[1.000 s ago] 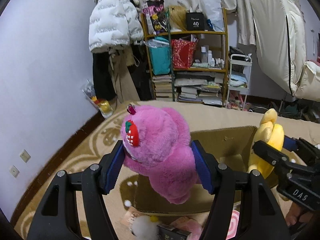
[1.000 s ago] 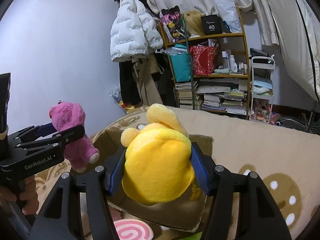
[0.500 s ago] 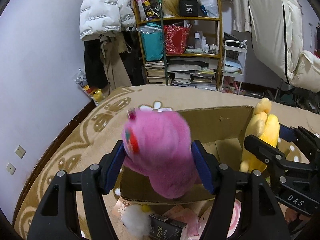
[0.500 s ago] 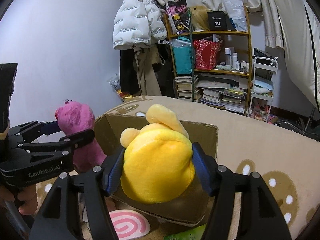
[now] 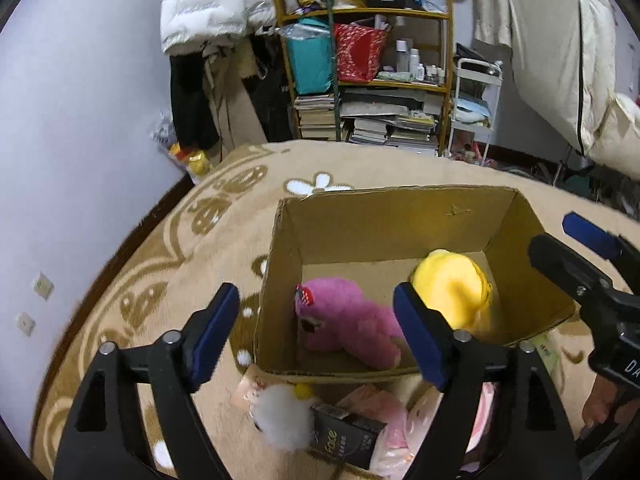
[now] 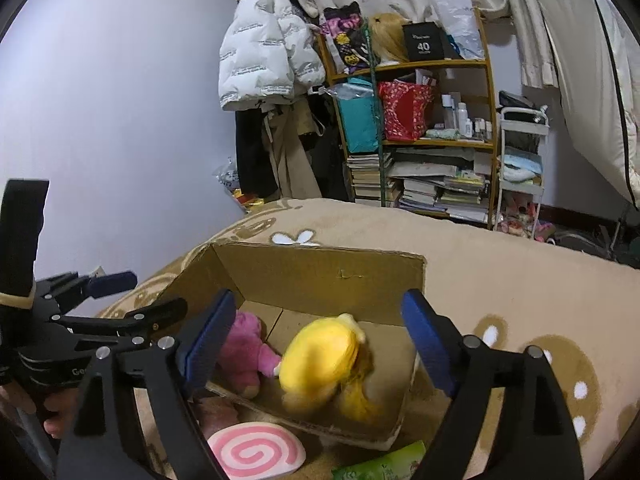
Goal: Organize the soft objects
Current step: 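Drop the pink bear into the box while the right tool drops the yellow plush, then grasp the white fluffy keychain with the left tool while the right tool grasps the green tissue pack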
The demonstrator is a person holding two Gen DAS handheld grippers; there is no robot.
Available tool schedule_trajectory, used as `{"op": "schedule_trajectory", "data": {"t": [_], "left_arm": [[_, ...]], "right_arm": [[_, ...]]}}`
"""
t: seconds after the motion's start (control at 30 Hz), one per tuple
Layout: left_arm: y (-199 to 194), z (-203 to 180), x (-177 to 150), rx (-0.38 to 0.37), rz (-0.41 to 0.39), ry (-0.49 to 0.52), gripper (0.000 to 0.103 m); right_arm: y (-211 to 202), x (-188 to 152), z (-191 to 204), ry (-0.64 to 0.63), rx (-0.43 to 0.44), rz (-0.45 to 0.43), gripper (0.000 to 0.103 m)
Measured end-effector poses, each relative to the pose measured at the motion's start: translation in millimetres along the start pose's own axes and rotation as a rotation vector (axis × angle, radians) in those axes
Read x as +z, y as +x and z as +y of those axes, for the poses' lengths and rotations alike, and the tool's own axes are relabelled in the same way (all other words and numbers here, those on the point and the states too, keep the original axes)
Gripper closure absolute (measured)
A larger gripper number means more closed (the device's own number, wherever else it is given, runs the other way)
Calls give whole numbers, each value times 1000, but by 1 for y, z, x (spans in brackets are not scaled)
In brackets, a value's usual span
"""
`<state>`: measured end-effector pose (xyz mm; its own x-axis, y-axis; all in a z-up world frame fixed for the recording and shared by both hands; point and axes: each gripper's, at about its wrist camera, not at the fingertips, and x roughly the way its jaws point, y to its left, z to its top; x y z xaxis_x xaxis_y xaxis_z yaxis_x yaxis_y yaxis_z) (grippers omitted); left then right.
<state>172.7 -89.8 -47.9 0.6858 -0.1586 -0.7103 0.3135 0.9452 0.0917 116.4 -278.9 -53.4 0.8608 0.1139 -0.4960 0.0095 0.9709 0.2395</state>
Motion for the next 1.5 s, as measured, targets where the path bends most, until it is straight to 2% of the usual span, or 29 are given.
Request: {"op": "schedule_trajectory", "data": {"t": [0.13,0.23,0.33,0.63,0.83,0.93,1.5], "left_arm": [[-9,7,-2,7,1,-13,15],[-20,11,-5,-3,2,-2,13],[-32,13,-7,18,-4,13,5],[-49,36,-16,86,40,-31,3],[-39,48,-23,89,113,-66,3],[-31,52,-26,126,133,-66,3],[22,59,-42,107,307,-82,3]], "right_arm": [[-12,3,0,13,-19,-23,0],[-20,4,1,7,-36,-21,0],[-27,3,3,2,-46,-10,0],[-46,-6,0,27,-81,20,0],[-48,-14,-7,81,-103,73,0],[-46,-21,-13,112,-113,105,0],[-7,-60,-30,161,-162,311,0]]}}
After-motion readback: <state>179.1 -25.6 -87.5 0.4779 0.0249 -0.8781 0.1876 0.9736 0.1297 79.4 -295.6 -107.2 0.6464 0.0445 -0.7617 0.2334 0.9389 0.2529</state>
